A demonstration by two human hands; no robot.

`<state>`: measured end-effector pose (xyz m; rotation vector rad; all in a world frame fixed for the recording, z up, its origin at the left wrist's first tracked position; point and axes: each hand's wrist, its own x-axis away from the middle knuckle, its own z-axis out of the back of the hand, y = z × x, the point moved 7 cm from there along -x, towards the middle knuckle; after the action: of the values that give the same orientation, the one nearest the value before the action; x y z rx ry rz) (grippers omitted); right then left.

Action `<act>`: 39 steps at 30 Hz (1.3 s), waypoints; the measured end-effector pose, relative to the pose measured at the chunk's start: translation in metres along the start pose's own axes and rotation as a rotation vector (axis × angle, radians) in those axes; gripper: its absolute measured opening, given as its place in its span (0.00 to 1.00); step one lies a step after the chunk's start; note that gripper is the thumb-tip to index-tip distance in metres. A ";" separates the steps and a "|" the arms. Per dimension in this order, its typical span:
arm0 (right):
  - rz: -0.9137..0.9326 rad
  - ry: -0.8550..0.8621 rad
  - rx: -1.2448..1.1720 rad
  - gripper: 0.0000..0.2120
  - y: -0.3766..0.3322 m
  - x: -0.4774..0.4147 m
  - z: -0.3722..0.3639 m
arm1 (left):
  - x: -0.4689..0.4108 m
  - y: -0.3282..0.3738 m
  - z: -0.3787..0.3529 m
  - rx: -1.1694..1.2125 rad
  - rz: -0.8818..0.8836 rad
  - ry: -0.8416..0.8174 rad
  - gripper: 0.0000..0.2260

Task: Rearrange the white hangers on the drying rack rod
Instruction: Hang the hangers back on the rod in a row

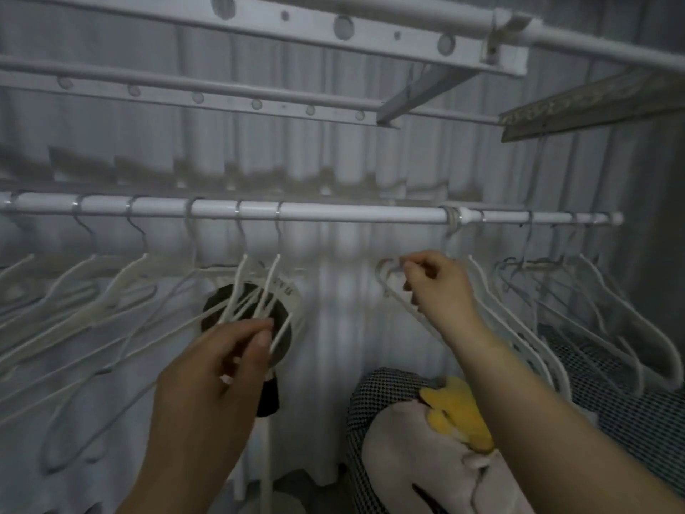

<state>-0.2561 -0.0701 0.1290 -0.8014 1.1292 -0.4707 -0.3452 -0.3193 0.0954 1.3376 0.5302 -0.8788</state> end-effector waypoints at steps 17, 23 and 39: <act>-0.281 -0.442 0.062 0.12 0.108 -0.047 0.089 | 0.047 0.030 -0.294 0.296 0.490 -0.422 0.27; -0.297 -0.587 -0.027 0.18 0.110 -0.046 0.076 | 0.052 0.041 -0.313 0.340 0.594 -0.436 0.26; 0.123 -0.304 0.041 0.10 0.071 -0.051 0.044 | 0.035 0.009 -0.238 0.385 0.651 -0.225 0.13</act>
<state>-0.2387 0.0245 0.1144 -0.7349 0.8767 -0.2580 -0.2817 -0.0964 0.0288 1.5964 -0.2653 -0.5839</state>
